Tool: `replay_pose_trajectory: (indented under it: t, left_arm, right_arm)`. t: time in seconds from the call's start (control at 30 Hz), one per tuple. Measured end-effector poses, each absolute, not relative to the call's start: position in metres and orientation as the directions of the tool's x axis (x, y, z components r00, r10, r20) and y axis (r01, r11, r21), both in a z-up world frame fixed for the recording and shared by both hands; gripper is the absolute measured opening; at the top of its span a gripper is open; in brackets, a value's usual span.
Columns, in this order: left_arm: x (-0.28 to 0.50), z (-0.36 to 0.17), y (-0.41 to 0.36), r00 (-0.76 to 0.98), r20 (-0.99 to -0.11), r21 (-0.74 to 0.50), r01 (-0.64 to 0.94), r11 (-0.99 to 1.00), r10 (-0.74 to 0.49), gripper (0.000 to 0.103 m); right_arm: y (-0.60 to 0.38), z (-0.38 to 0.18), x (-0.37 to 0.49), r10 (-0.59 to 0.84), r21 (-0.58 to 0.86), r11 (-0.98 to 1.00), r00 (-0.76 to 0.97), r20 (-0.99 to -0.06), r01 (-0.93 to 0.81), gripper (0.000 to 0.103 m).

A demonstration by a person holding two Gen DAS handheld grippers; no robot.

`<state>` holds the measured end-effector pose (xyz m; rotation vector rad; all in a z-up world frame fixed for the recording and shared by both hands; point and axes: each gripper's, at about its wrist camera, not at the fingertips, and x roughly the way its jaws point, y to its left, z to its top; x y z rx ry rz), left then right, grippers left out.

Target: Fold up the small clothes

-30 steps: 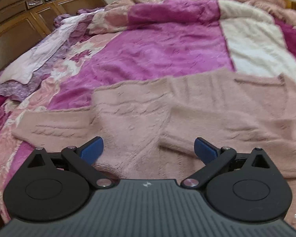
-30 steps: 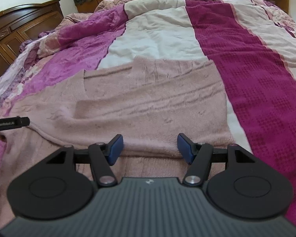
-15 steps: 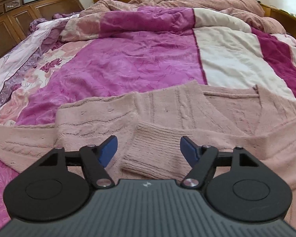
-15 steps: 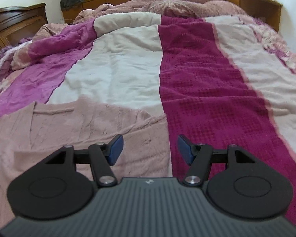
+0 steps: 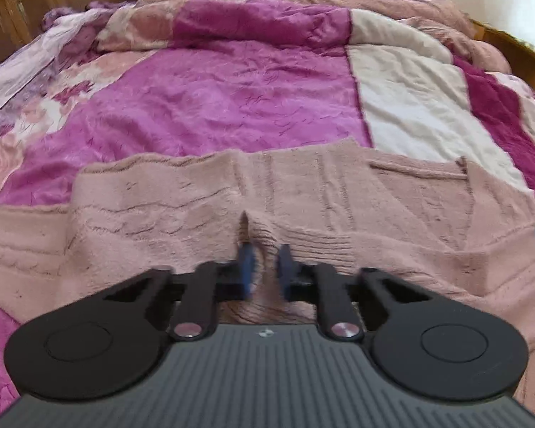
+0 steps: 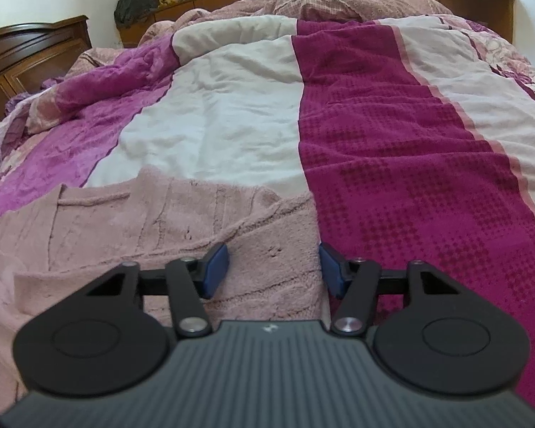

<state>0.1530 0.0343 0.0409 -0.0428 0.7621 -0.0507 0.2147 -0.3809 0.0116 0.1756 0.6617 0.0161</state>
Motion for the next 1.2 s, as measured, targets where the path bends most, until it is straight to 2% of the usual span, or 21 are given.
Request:
replay_pose_trajectory:
  t: [0.2,0.23,0.27,0.4,0.5,0.67,0.73,0.77,0.83,0.87,0.93,1.0,1.2]
  left_arm:
    - [0.128,0.063,0.03,0.782,-0.62,-0.057,0.041,0.998,-0.067,0.009]
    - [0.124,0.067,0.03,0.79,-0.609,-0.064,0.034,0.997,-0.066,0.009]
    - [0.12,0.071,0.031,0.798,-0.599,-0.068,0.025,0.997,-0.06,0.008]
    - [0.106,0.088,0.03,0.844,-0.535,-0.041,0.0,0.999,-0.022,0.008]
    - [0.11,0.084,0.028,0.84,-0.543,0.001,-0.003,1.0,0.003,0.008]
    - [0.134,0.041,0.022,0.762,-0.645,0.107,0.015,0.994,0.058,0.01]
    - [0.132,0.034,0.02,0.773,-0.63,0.138,0.021,0.99,0.071,0.011]
    - [0.132,0.033,0.018,0.776,-0.626,0.15,0.024,0.988,0.076,0.012]
    - [0.131,0.034,0.018,0.773,-0.629,0.156,0.026,0.987,0.079,0.016]
    - [0.13,0.035,0.02,0.772,-0.631,0.149,0.023,0.989,0.077,0.022]
    - [0.13,0.041,0.026,0.767,-0.638,0.117,0.009,0.993,0.068,0.031]
    - [0.126,0.047,0.032,0.763,-0.644,0.074,-0.011,0.997,0.056,0.038]
    - [0.11,0.069,0.043,0.767,-0.64,0.022,-0.052,0.998,0.054,0.05]
  right_arm:
    - [-0.389,0.014,0.213,0.069,0.208,0.976,0.818,-0.571,0.063,0.029]
    - [-0.389,0.014,0.213,0.068,0.21,0.976,0.821,-0.566,0.064,0.014]
    - [-0.39,0.015,0.212,0.065,0.215,0.974,0.825,-0.561,0.07,0.011]
    - [-0.394,0.02,0.201,-0.013,0.219,0.967,0.88,-0.474,0.133,0.011]
    - [-0.394,0.013,0.206,-0.063,0.175,0.97,0.868,-0.492,0.17,0.01]
    - [-0.395,0.0,0.216,-0.069,0.167,0.968,0.836,-0.544,0.189,0.013]
    - [-0.395,0.002,0.216,-0.072,0.161,0.968,0.831,-0.551,0.191,0.017]
    - [-0.395,0.003,0.215,-0.076,0.152,0.97,0.829,-0.554,0.19,0.022]
    - [-0.396,0.007,0.212,-0.087,0.139,0.971,0.824,-0.56,0.197,0.032]
    - [-0.398,0.01,0.208,-0.09,0.143,0.969,0.823,-0.561,0.203,0.035]
    - [-0.401,0.016,0.2,-0.085,0.157,0.966,0.827,-0.556,0.205,0.038]
    - [-0.402,0.023,0.19,-0.074,0.164,0.967,0.831,-0.551,0.195,0.039]
    - [-0.396,0.045,0.157,-0.021,0.193,0.97,0.837,-0.546,0.15,0.039]
